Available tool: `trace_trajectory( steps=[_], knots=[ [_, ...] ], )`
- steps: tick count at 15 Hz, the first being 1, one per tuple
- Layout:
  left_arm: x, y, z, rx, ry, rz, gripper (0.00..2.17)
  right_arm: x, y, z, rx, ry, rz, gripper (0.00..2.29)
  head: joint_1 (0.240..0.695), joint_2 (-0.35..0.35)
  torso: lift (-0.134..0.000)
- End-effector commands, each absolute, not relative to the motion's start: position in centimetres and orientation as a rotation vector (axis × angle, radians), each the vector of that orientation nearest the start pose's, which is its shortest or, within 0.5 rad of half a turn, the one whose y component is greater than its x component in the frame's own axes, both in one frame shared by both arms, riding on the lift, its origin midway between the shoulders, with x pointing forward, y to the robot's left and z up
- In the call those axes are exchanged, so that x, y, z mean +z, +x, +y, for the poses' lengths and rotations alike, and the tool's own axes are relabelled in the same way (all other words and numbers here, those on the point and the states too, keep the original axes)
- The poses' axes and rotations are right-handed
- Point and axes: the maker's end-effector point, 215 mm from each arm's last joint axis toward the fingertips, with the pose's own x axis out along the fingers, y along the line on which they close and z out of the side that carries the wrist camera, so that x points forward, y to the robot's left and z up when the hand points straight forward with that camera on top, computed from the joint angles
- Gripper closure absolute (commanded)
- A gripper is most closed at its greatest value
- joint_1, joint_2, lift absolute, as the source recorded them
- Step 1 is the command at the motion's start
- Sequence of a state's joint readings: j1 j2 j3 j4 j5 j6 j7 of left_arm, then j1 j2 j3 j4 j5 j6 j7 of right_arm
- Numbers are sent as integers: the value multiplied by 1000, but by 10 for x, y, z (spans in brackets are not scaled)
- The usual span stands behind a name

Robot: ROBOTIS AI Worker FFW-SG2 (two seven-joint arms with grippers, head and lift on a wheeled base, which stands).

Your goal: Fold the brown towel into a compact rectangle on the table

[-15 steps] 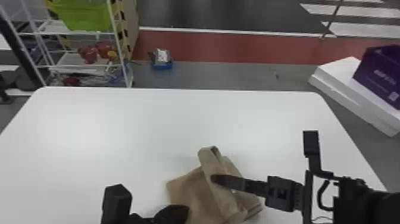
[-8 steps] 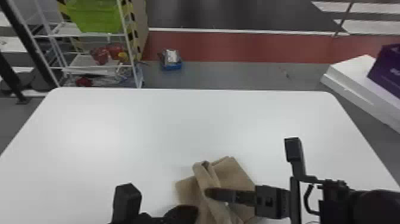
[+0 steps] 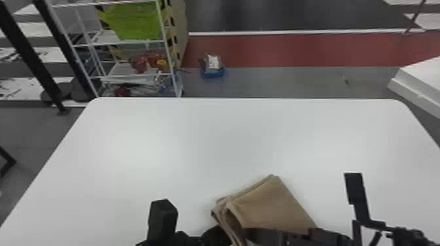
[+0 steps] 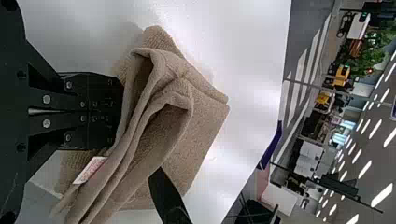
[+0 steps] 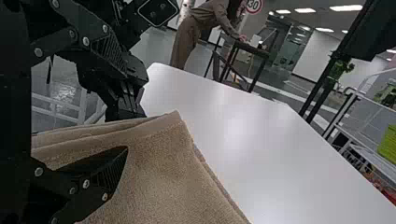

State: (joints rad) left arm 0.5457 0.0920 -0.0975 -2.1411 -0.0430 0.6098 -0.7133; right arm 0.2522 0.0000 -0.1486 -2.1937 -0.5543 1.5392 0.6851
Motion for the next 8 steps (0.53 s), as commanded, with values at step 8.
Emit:
trace_trajectory(
  steps=[8],
  knots=[
    [-447,327,72,-765,-99,596,1453,-367,298,-108,844,874,859,728,695,-33,-123]
  ],
)
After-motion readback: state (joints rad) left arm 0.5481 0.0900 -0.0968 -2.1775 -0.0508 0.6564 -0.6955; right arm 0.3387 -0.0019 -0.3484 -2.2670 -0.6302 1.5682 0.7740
